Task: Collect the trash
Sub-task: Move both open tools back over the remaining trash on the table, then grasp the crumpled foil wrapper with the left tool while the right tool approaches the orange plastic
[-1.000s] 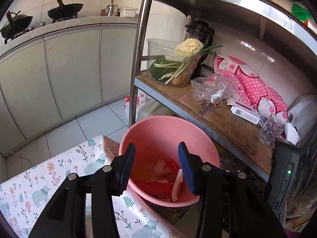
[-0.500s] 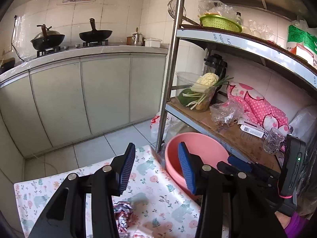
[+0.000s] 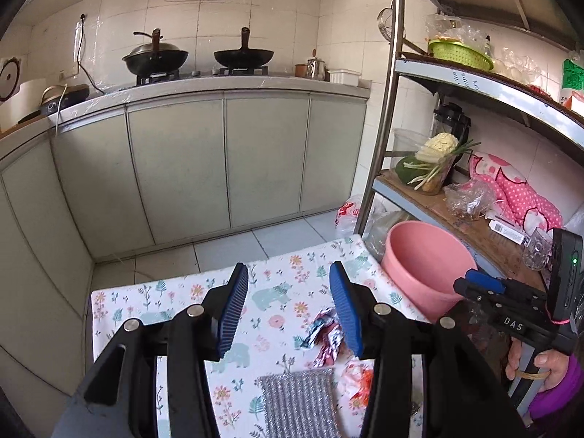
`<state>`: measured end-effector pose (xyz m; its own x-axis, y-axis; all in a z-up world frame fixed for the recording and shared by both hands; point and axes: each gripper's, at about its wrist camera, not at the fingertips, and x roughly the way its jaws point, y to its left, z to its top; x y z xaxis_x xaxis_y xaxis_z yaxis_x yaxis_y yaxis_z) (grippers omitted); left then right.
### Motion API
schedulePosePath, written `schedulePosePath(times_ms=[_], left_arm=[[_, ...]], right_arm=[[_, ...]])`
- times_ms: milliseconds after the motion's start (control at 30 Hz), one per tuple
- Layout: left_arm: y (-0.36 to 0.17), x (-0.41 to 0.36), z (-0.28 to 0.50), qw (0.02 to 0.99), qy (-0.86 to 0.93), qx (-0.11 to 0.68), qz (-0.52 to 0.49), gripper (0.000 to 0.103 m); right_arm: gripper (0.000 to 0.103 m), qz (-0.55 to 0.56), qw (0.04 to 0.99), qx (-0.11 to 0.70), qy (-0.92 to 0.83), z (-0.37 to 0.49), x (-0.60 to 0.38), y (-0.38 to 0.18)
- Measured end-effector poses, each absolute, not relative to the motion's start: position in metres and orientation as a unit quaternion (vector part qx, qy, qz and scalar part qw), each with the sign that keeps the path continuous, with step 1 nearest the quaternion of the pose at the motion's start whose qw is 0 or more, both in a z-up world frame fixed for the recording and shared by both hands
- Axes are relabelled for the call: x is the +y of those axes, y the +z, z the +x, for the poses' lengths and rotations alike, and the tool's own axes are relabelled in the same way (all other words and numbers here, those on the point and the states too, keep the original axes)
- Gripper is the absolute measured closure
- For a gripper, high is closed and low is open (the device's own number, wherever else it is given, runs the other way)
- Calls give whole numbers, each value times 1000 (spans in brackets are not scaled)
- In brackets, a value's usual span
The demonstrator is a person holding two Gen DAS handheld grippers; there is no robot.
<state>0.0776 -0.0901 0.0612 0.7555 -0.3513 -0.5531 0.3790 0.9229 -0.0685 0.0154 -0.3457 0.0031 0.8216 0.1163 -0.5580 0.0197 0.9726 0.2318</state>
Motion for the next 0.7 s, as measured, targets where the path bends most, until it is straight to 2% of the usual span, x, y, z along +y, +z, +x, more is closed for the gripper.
schedulePosePath(times_ms=[333, 700], left_arm=[[-3, -78, 85, 909, -196, 369, 3, 57], [-36, -142, 109, 874, -263, 407, 42, 57]], right_arm=[[60, 111, 926, 354, 72, 26, -318, -21], [60, 112, 892, 411, 152, 29, -289, -42]])
